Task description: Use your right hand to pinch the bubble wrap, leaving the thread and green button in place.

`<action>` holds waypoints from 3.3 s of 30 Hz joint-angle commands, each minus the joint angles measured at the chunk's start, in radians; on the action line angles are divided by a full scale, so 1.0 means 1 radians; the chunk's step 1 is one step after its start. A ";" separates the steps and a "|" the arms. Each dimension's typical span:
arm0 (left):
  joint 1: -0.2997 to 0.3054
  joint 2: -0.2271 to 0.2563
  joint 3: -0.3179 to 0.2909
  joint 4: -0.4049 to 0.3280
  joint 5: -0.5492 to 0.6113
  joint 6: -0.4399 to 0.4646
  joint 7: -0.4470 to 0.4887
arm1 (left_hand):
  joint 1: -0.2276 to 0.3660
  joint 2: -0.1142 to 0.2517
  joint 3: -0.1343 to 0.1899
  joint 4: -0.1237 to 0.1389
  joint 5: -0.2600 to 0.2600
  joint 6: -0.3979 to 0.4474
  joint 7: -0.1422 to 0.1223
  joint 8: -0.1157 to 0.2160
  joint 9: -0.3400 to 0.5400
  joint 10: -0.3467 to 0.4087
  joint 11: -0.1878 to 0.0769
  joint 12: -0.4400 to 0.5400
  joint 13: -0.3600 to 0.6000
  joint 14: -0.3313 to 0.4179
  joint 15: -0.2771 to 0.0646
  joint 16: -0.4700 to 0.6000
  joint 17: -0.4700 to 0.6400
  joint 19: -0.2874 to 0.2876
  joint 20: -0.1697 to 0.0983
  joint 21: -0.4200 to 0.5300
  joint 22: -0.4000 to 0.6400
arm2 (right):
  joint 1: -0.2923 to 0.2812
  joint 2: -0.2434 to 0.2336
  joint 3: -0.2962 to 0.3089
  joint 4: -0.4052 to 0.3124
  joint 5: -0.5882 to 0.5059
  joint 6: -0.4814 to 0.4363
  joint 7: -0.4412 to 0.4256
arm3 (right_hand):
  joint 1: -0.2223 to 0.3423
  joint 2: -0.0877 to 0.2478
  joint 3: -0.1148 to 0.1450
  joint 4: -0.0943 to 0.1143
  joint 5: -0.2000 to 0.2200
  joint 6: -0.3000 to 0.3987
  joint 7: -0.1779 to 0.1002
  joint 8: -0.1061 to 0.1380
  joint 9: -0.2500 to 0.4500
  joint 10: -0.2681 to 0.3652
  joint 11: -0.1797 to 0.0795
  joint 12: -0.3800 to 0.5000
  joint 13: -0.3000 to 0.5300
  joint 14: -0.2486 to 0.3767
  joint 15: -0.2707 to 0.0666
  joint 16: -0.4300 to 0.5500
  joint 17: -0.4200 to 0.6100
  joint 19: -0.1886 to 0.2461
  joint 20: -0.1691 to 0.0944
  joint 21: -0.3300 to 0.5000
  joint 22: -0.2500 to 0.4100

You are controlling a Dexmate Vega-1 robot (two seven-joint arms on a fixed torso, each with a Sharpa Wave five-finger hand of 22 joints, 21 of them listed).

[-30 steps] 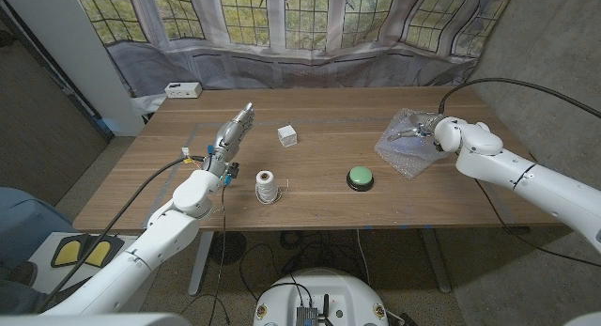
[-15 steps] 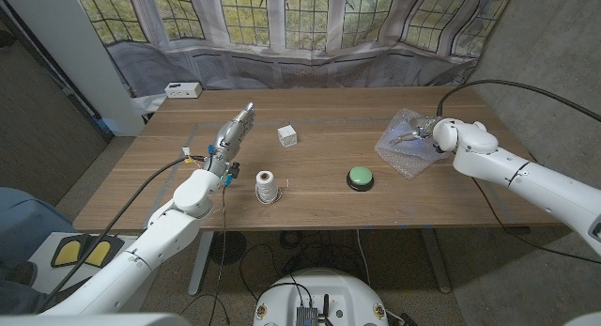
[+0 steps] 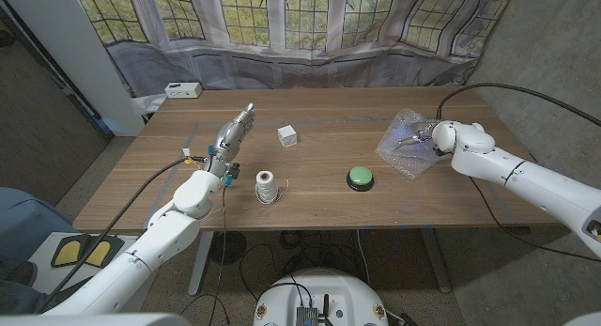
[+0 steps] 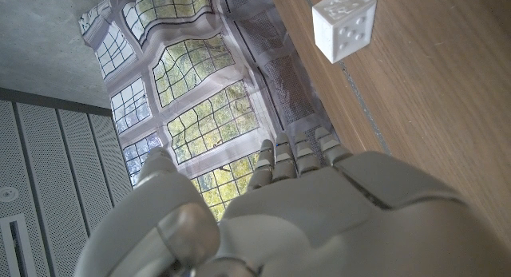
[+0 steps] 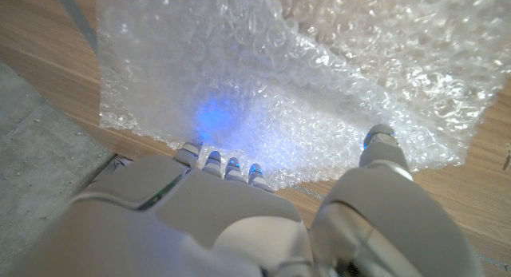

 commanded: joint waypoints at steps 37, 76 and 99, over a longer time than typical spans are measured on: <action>0.010 0.007 -0.001 -0.006 -0.009 0.009 -0.007 | 0.007 0.007 0.005 -0.004 -0.001 0.010 -0.014 0.003 0.006 0.013 -0.002 -0.004 0.005 0.010 0.010 0.000 0.004 -0.013 0.017 0.002 0.006 | 0.018 0.027 -0.024 0.062 0.076 -0.002 -0.034 | 0.584 0.056 0.182 -0.013 -0.009 0.089 0.037 0.049 0.000 0.142 -0.014 0.140 -0.002 0.317 -0.073 0.080 -0.008 0.667 -0.082 0.077 -0.007; 0.019 0.001 -0.004 0.010 -0.021 -0.007 -0.009 | 0.004 0.008 0.005 -0.004 -0.001 0.030 -0.023 0.008 0.007 0.024 -0.005 -0.002 0.006 0.015 0.009 0.001 0.004 -0.017 0.032 0.004 0.007 | -0.132 0.025 0.082 -0.017 0.116 0.015 -0.409 | 0.846 0.181 0.152 0.008 -0.021 0.827 -0.044 0.150 -0.001 0.804 -0.080 0.262 -0.007 0.919 -0.247 0.258 0.053 1.133 -0.360 0.114 0.004; 0.017 0.003 -0.001 0.010 -0.025 -0.004 -0.017 | 0.003 0.009 0.005 -0.003 -0.001 0.037 -0.023 0.007 0.007 0.028 -0.007 -0.001 0.007 0.018 0.007 0.001 0.004 -0.016 0.036 0.006 0.007 | -0.192 -0.008 0.128 -0.128 0.109 -0.046 -0.476 | 0.843 0.199 0.164 0.017 -0.019 0.882 -0.047 0.147 -0.003 0.864 -0.081 0.255 -0.008 0.969 -0.256 0.256 0.054 1.155 -0.360 0.127 0.007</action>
